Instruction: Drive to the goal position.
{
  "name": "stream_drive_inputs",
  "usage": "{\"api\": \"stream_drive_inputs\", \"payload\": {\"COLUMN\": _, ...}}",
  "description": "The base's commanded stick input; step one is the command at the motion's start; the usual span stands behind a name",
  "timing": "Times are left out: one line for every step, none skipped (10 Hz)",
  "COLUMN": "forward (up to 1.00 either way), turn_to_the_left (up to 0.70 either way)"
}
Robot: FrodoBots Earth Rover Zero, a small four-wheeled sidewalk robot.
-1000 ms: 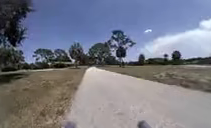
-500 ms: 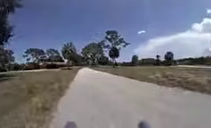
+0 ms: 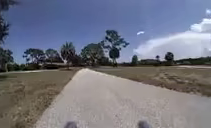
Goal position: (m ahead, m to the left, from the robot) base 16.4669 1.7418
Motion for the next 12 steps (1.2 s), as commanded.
{"api": "stream_drive_inputs", "payload": {"forward": 1.0, "turn_to_the_left": 0.4}}
{"api": "stream_drive_inputs", "payload": {"forward": 1.0, "turn_to_the_left": 0.26}}
{"api": "stream_drive_inputs", "payload": {"forward": 1.0, "turn_to_the_left": 0.1}}
{"api": "stream_drive_inputs", "payload": {"forward": 1.0, "turn_to_the_left": 0.0}}
{"api": "stream_drive_inputs", "payload": {"forward": 1.0, "turn_to_the_left": 0.0}}
{"api": "stream_drive_inputs", "payload": {"forward": 1.0, "turn_to_the_left": 0.0}}
{"api": "stream_drive_inputs", "payload": {"forward": 1.0, "turn_to_the_left": 0.0}}
{"api": "stream_drive_inputs", "payload": {"forward": 1.0, "turn_to_the_left": 0.0}}
{"api": "stream_drive_inputs", "payload": {"forward": 1.0, "turn_to_the_left": 0.0}}
{"api": "stream_drive_inputs", "payload": {"forward": 1.0, "turn_to_the_left": 0.0}}
{"api": "stream_drive_inputs", "payload": {"forward": 1.0, "turn_to_the_left": 0.0}}
{"api": "stream_drive_inputs", "payload": {"forward": 1.0, "turn_to_the_left": 0.0}}
